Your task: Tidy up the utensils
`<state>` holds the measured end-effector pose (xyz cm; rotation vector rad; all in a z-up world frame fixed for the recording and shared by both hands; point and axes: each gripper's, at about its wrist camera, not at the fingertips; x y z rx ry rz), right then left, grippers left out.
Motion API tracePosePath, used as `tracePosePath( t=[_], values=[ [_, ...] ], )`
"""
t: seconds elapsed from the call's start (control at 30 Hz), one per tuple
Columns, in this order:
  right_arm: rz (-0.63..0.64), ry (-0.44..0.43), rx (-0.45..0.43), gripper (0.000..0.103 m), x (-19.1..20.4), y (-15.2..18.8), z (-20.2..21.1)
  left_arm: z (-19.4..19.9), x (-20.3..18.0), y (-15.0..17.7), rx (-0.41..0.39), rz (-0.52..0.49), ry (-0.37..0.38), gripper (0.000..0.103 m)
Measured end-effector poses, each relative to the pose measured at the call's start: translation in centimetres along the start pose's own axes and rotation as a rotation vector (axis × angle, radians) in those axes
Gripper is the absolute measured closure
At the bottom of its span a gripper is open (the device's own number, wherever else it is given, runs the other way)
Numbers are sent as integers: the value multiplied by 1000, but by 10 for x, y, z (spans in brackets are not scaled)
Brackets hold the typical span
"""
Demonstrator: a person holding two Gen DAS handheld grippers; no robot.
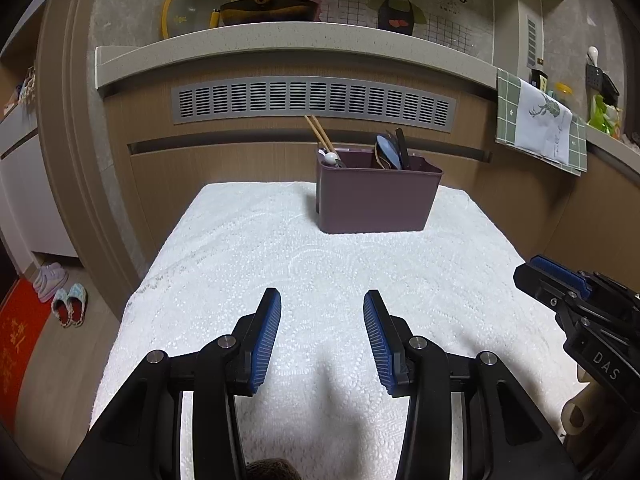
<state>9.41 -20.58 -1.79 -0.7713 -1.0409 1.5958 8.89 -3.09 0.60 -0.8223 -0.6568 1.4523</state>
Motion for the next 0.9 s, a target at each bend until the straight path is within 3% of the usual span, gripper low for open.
tracePosePath(
  t=[0.9],
  values=[
    [-1, 37, -4, 77, -4, -6, -4, 1, 2, -2, -16, -3, -3, 59]
  ],
)
Point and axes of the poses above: each gripper's, at about its wrist camera, not at the fingertips, and z roughly against the way its jaws point, x to its left, y to its underside, and after that the axes turned 2 degrees about z, right-handed
